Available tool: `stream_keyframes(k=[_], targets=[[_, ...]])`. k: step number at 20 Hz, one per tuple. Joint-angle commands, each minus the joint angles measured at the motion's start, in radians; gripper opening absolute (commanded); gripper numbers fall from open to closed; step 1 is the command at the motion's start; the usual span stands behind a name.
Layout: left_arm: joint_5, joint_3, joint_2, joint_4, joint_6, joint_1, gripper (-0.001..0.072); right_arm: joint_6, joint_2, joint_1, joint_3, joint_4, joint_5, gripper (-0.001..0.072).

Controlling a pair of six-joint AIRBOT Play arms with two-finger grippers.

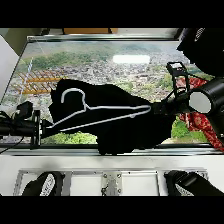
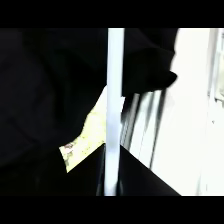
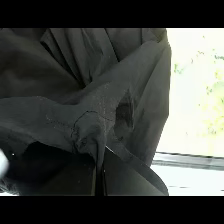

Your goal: Fold the clothes and pants, and hang the long-sleeved shirts on hangers.

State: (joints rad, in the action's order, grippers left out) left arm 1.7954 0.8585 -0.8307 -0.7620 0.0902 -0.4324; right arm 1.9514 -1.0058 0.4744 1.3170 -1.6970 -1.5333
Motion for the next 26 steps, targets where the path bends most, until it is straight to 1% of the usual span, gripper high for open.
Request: stream_keyframes(k=[1,2,5,7,13,19,26], targets=[[-0.037,0.000,0.002,-0.089,-0.023,0.074,0.0017,0.000,-0.001,0.001,0.000,0.000,0.000,0.0018],[-0.068,0.000,0.002,-0.111,-0.026,0.096,0.0018,0.000,-0.001,0.001,0.000,0.000,0.000,0.0018],[-0.180,0.000,0.002,-0.099,-0.026,0.114,0.0018,0.000,-0.001,0.001,0.000,0.000,0.000,0.0018],[-0.206,0.006,0.002,-0.098,-0.026,0.114,0.0018,0.000,-0.001,0.001,0.000,0.000,0.000,0.0018],[-0.162,0.093,-0.012,-0.098,-0.027,0.118,0.0017,0.000,-0.001,0.001,0.000,0.000,0.000,0.0018],[-0.032,0.196,-0.188,-0.104,-0.027,0.243,0.0017,0.000,-0.002,0.001,0.000,0.000,0.000,0.0018],[-0.014,0.345,-0.354,-0.100,-0.027,0.274,0.0017,0.000,-0.002,0.001,0.000,0.000,0.000,0.0018]])
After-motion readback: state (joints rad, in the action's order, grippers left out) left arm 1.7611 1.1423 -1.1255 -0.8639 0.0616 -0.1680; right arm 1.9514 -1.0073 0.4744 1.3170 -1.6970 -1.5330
